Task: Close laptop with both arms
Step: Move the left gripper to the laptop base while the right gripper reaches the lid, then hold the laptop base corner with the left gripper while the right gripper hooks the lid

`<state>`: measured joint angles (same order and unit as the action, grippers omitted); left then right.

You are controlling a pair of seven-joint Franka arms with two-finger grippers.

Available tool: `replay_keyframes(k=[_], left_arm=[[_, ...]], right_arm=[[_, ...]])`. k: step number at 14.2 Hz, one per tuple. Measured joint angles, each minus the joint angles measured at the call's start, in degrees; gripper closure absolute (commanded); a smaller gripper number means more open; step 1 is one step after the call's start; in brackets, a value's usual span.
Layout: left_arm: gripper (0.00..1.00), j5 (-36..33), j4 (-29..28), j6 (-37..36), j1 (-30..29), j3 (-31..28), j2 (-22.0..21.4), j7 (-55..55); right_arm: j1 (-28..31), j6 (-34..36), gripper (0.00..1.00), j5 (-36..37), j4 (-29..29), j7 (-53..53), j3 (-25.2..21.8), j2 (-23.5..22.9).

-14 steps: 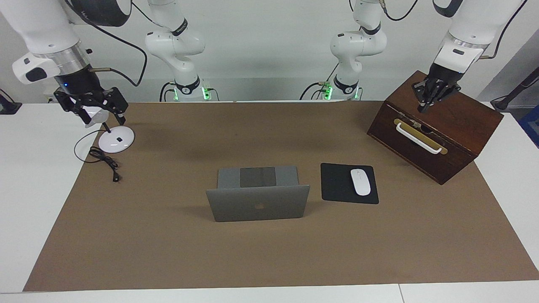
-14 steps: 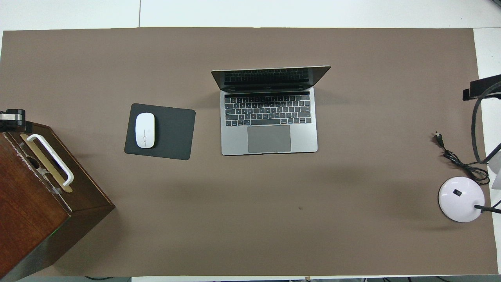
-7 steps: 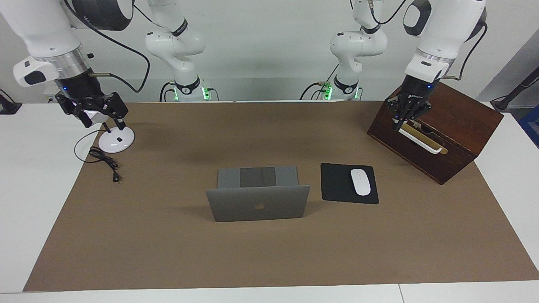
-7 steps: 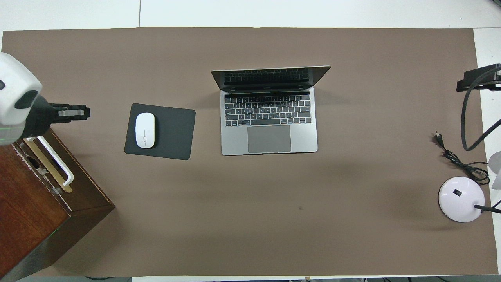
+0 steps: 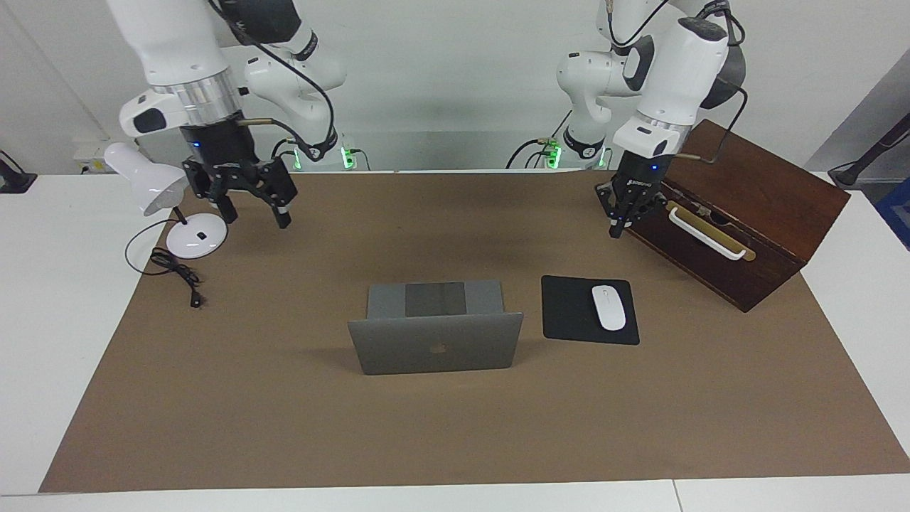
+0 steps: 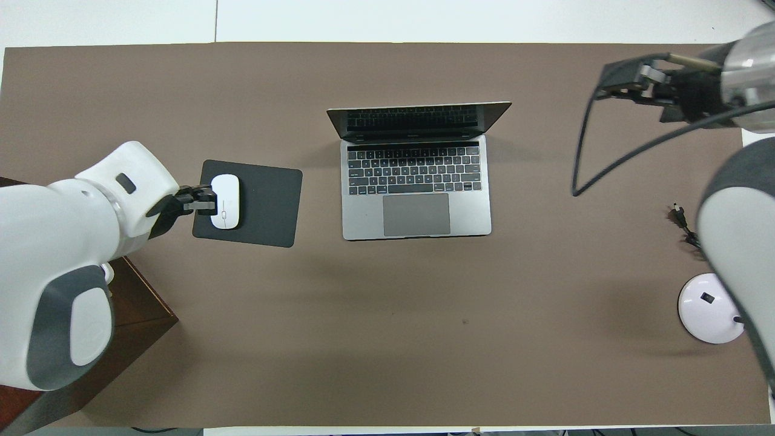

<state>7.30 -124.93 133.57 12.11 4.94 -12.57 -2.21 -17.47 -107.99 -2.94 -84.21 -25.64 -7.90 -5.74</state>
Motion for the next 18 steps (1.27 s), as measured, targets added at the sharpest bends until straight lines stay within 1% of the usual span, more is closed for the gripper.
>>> replay_keyframes(k=[4, 7, 10, 14, 15, 16, 17, 18], left_arm=[[1.00, 0.02, -7.02, 11.93, 5.04, 0.03, -0.03, -0.03], [1.00, 0.04, -12.49, 19.82, 7.89, 0.01, 0.08, -0.08], [1.00, 0.04, -16.29, 28.49, 10.17, -0.03, 1.94, -0.08], [1.00, 0.04, -17.15, 36.01, 12.99, -0.05, 7.12, -0.11], [1.00, 0.04, -17.16, 38.04, 13.60, -0.02, 8.31, -0.11], [1.00, 0.04, -17.17, 40.11, 14.32, -0.04, 9.58, -0.11], [1.00, 0.04, -17.19, 41.91, 14.99, -0.01, 10.82, -0.11], [1.00, 0.04, -17.19, 43.51, 15.59, -0.02, 12.02, -0.11]], right_arm=[[-5.63, -5.38, 0.00, 8.16, 5.23, -1.89, 0.03, -8.74], [-8.52, -9.60, 0.00, 16.48, 7.25, -2.10, 0.01, -13.95], [-11.86, -11.04, 0.00, 20.63, 7.99, -7.55, -0.03, -17.11], [-14.11, -11.31, 0.01, 22.20, 9.58, -13.77, -0.09, -19.33], [-14.18, -11.31, 0.05, 22.21, 9.87, -14.81, -0.09, -19.52], [-14.18, -11.31, 0.12, 22.21, 10.01, -15.55, -0.11, -19.68], [-14.19, -11.31, 0.24, 22.21, 10.12, -16.02, -0.13, -19.85], [-14.28, -11.31, 0.41, 22.21, 10.28, -16.48, -0.13, -20.07]])
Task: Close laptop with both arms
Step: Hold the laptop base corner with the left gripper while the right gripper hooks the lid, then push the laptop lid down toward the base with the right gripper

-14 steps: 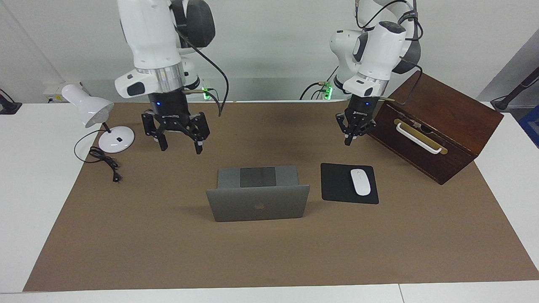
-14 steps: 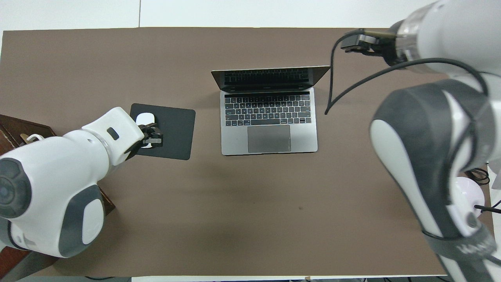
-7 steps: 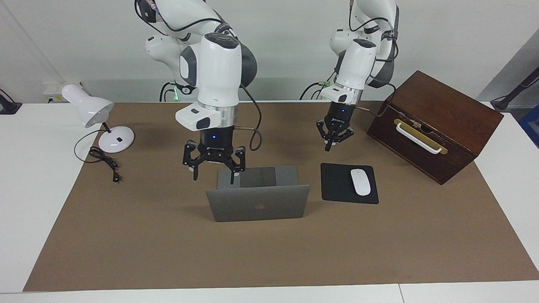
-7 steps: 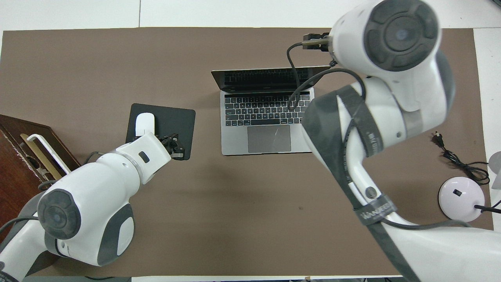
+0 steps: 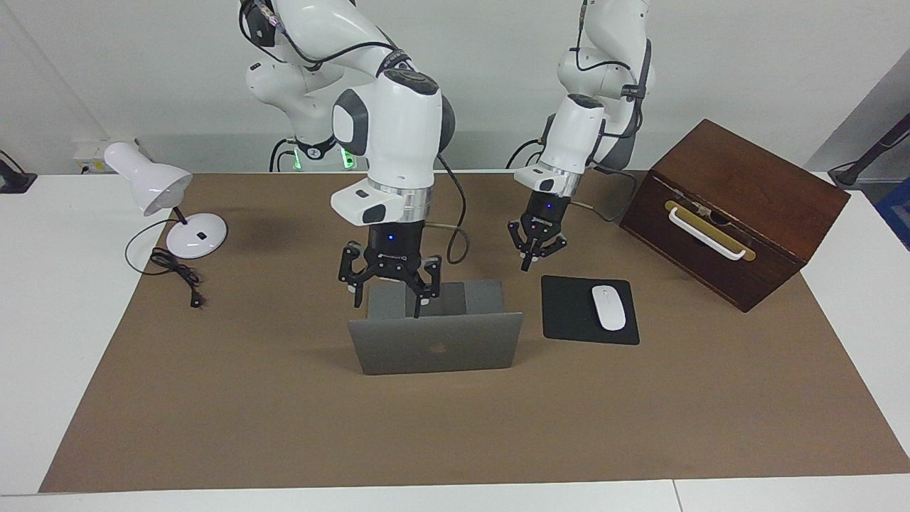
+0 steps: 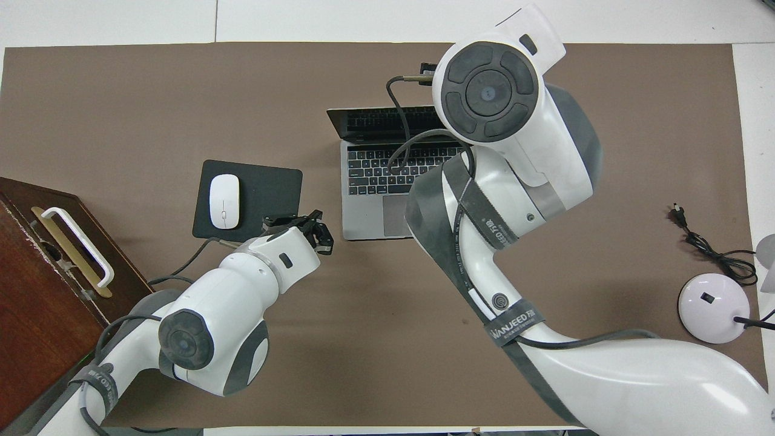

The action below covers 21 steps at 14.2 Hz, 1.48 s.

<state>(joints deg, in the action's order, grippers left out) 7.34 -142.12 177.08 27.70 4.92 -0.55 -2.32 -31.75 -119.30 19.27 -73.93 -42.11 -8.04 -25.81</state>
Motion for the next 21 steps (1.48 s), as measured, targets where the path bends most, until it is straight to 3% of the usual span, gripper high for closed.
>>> replay_keyframes(k=[2, 3, 14, 21], left_arm=[[1.00, 0.00, 0.01, 2.34, 0.98, 0.01, 1.81, 0.00], [1.00, 0.00, 0.01, 3.45, 1.39, -0.01, 2.50, 0.00], [1.00, 0.00, -0.59, 20.38, 3.48, -0.04, 13.91, 4.52], [1.00, -0.03, -0.56, 22.24, 3.59, 0.04, 15.69, 4.97]], right_arm=[[-0.19, 0.00, 0.88, 0.00, 0.48, -0.41, 0.00, -0.54], [-0.21, 0.00, 1.00, 0.01, 0.80, -0.42, 0.00, -0.71], [-0.33, 0.00, 1.00, 1.35, 4.71, -3.86, -0.01, -3.41], [-1.78, 0.00, 1.00, 2.96, 6.62, -5.85, -0.11, -6.06]])
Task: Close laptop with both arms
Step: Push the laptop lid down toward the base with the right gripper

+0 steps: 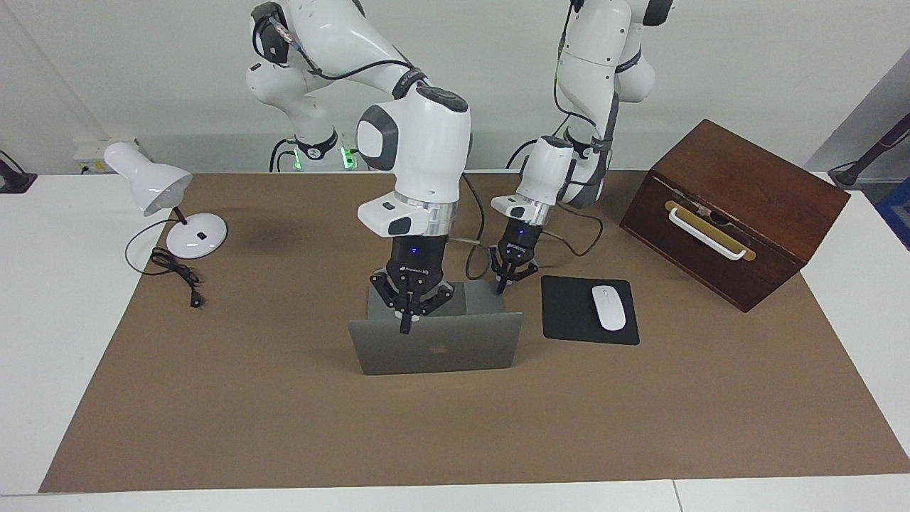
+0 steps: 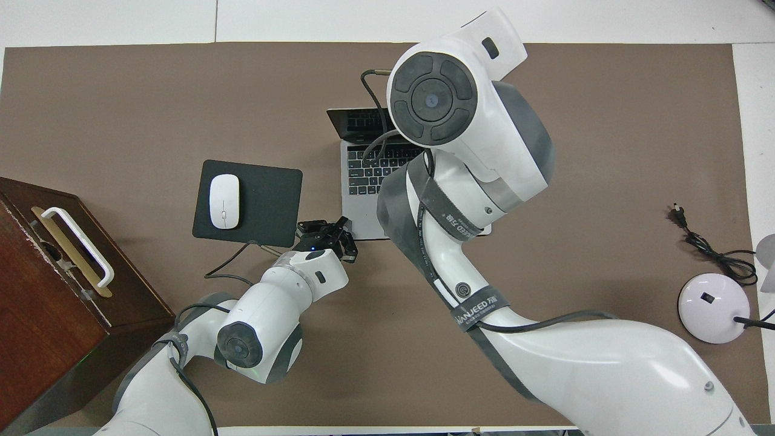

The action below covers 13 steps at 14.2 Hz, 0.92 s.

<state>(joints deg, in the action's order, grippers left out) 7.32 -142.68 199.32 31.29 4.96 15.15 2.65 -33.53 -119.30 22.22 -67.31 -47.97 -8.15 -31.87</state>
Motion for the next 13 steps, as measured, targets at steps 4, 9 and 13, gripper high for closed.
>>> replay_keyframes(k=[4, 9, 13], left_arm=[[1.00, -0.01, 0.14, 0.20, 0.66, 0.02, 0.00, 0.00], [1.00, -0.01, 0.09, 0.20, 0.75, 0.01, 0.04, 0.00], [1.00, -0.01, 0.07, 0.26, 0.81, -0.02, 0.32, 0.09]], right_arm=[[-0.88, -0.12, 1.00, 1.60, 0.28, -1.76, -0.03, -0.81], [-0.90, -2.29, 1.00, 2.37, 0.52, -2.15, -0.14, -2.09], [-0.90, -3.35, 1.00, 2.52, 0.57, -2.22, -0.19, -2.74]])
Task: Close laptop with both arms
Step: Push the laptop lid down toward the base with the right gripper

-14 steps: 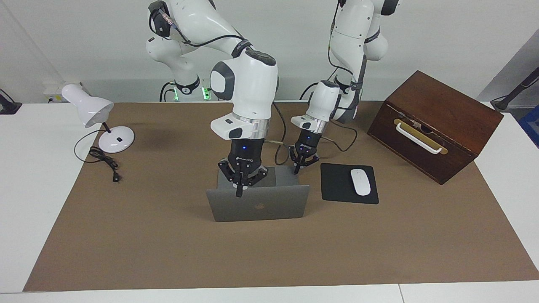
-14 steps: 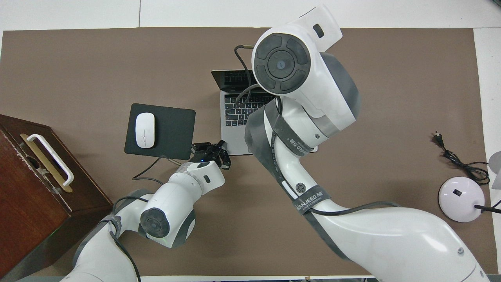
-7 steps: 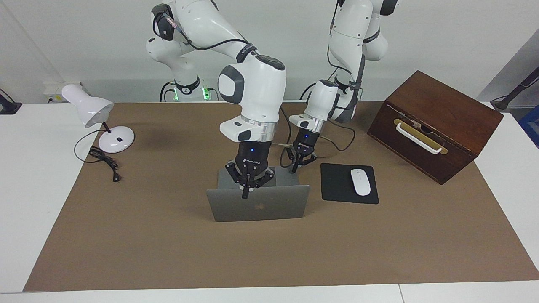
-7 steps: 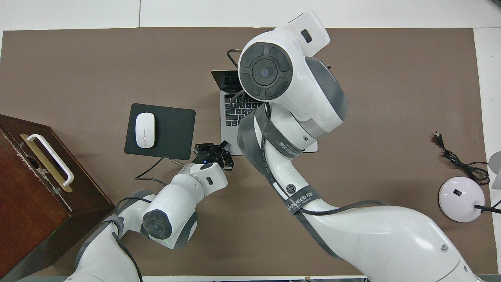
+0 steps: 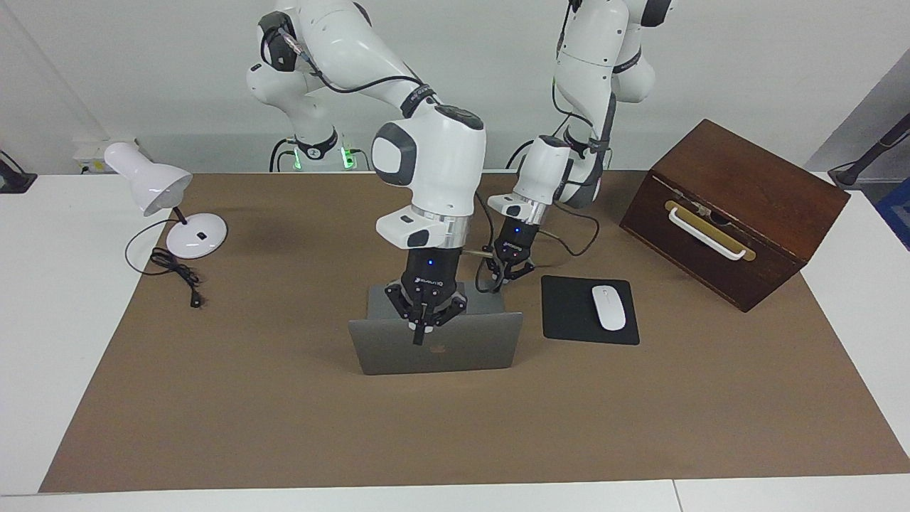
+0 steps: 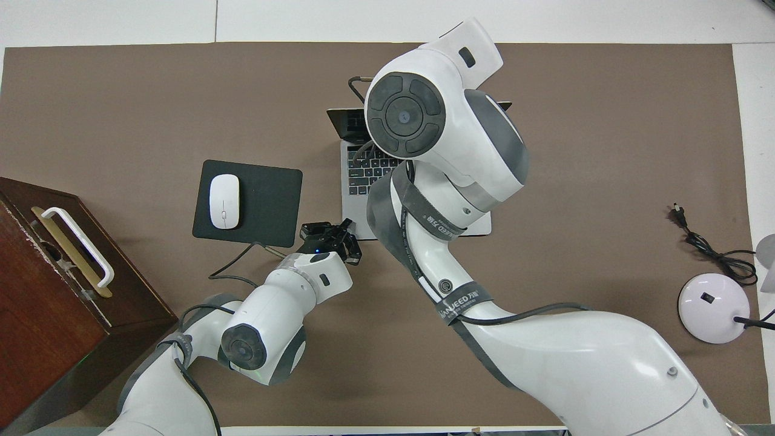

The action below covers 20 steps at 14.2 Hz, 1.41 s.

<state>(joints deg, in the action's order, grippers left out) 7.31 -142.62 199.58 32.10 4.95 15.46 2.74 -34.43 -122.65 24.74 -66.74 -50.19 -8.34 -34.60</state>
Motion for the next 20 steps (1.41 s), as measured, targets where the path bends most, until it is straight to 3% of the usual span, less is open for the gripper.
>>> replay_keyframes(k=[7, 20], left_arm=[[1.00, 0.00, 0.00, 0.03, 0.06, -0.05, 0.02, 0.22], [1.00, 0.00, 0.08, 0.19, 0.60, -0.26, 0.15, 0.49]], right_arm=[[0.69, -4.68, 1.00, 0.00, 0.67, 0.00, -1.15, -2.29], [0.63, -5.19, 1.00, 0.00, 3.08, -1.50, -0.58, -5.47]])
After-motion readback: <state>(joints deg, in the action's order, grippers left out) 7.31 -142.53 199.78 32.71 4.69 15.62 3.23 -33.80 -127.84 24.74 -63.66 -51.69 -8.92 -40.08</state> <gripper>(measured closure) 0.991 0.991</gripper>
